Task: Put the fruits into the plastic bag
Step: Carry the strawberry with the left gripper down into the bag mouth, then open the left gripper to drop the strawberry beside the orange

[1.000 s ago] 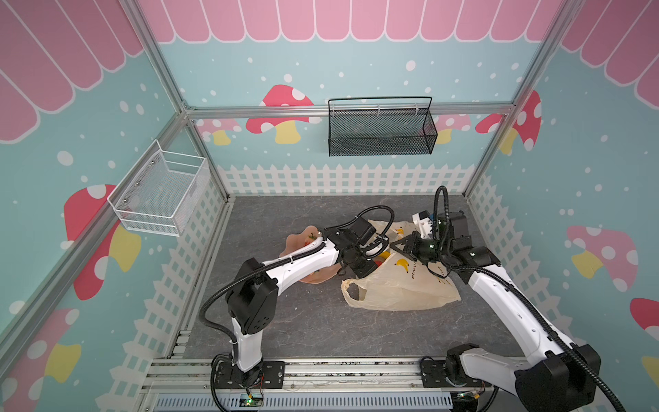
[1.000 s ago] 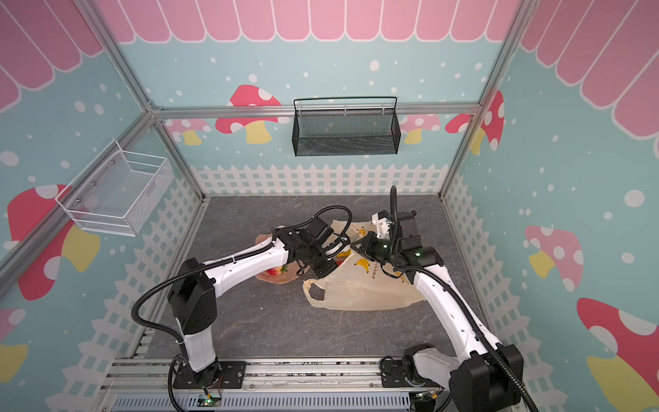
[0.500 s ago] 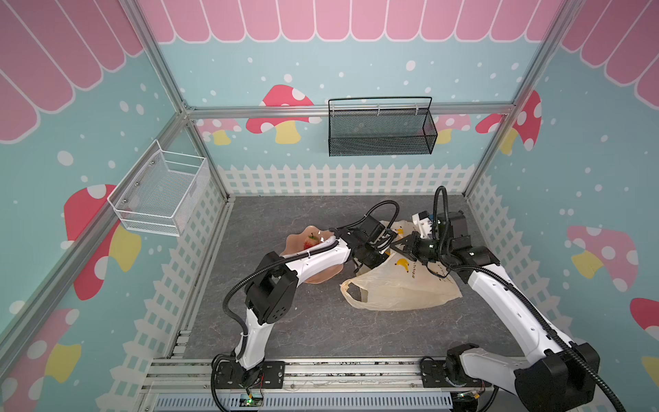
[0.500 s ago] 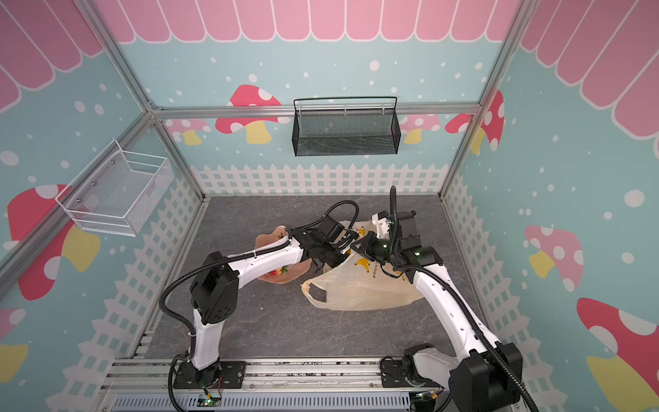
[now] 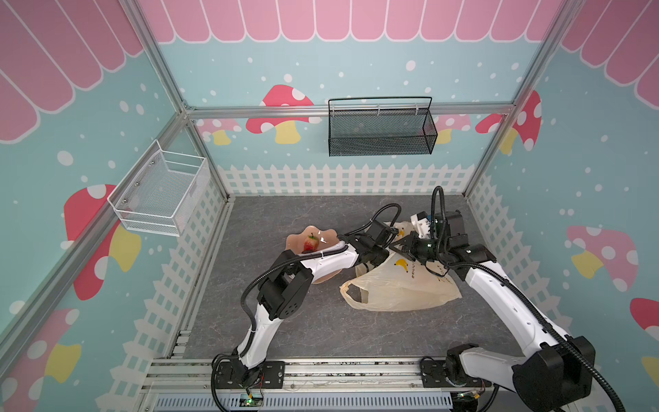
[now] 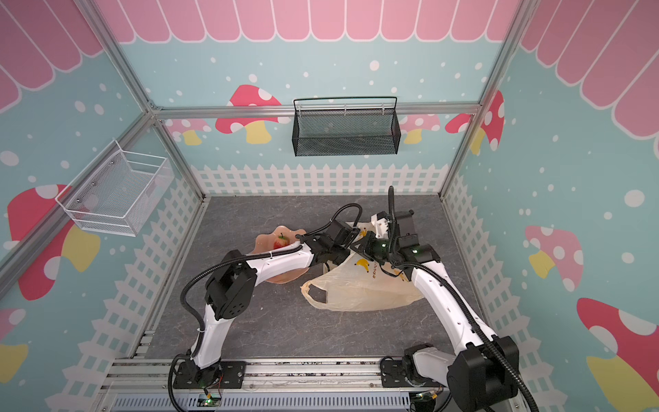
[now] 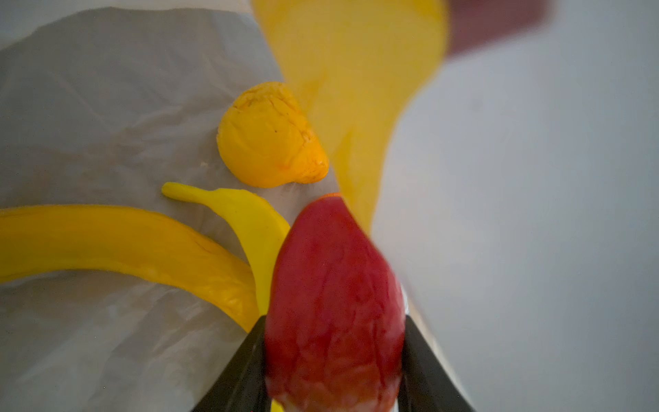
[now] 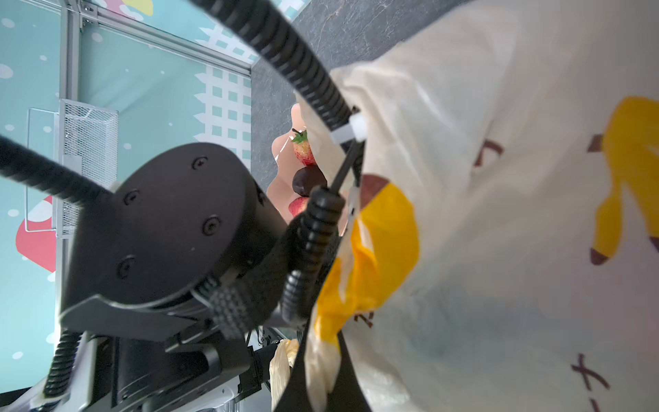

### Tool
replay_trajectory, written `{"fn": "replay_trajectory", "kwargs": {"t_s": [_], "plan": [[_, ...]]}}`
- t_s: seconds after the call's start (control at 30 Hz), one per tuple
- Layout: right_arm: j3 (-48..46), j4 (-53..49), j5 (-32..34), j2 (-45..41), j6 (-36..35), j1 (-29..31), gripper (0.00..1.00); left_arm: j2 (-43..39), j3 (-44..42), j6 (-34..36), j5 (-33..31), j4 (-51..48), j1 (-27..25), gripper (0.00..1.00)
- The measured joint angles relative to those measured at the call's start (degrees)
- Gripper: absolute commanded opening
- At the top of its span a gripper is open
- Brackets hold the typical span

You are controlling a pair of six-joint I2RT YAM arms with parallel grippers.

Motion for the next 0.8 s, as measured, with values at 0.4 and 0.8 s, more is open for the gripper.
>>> {"fn": "replay_trajectory", "kwargs": {"t_s": [0.4,0.8], "plan": [[0.00,0.15,-0.39,0.00,0.02,0.02,0.00,1.05,-0.02,-7.41,1.07,4.72,-0.07,0.73],[0.00,0.15,-0.37,-0.02,0.02,0.02,0.00,0.96,-0.02,-7.28,1.05,2.23,0.22,0.84]]}}
